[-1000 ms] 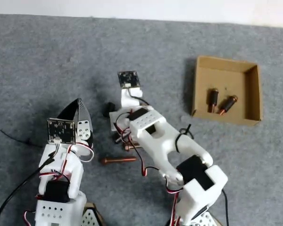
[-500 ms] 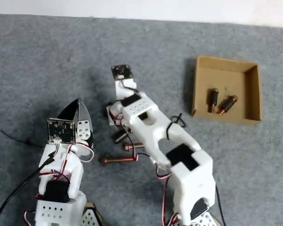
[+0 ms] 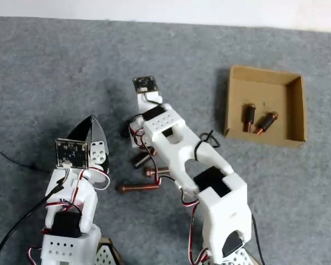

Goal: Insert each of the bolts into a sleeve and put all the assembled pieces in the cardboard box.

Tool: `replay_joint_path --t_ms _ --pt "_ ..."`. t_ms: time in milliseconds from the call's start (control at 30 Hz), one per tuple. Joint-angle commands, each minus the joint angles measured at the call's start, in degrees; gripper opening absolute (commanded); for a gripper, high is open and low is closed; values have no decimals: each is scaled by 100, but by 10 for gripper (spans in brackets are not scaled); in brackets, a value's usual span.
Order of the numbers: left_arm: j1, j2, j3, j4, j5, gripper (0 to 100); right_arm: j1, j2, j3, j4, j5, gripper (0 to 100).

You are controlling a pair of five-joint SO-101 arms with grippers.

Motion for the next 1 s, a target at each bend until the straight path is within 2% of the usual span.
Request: replay_joint_path --t_ms 0,100,233,300,400,967 --pt "-22 -57 -31 -105 35 7 40 -13 -127 163 62 3" --pt "-13 -57 -31 -105 35 7 48 -92 -136 189 70 3" --pt "-13 -57 -31 -105 35 7 57 -831 -101 198 642 3" --pt "57 -57 -22 -105 35 7 84 -1270 -4 224 677 3" --pt "136 -57 -22 -105 26 7 259 -1842 567 180 695 3" --pt "136 -57 57 -132 26 7 1411 -5710 3925 -1473 712 3"
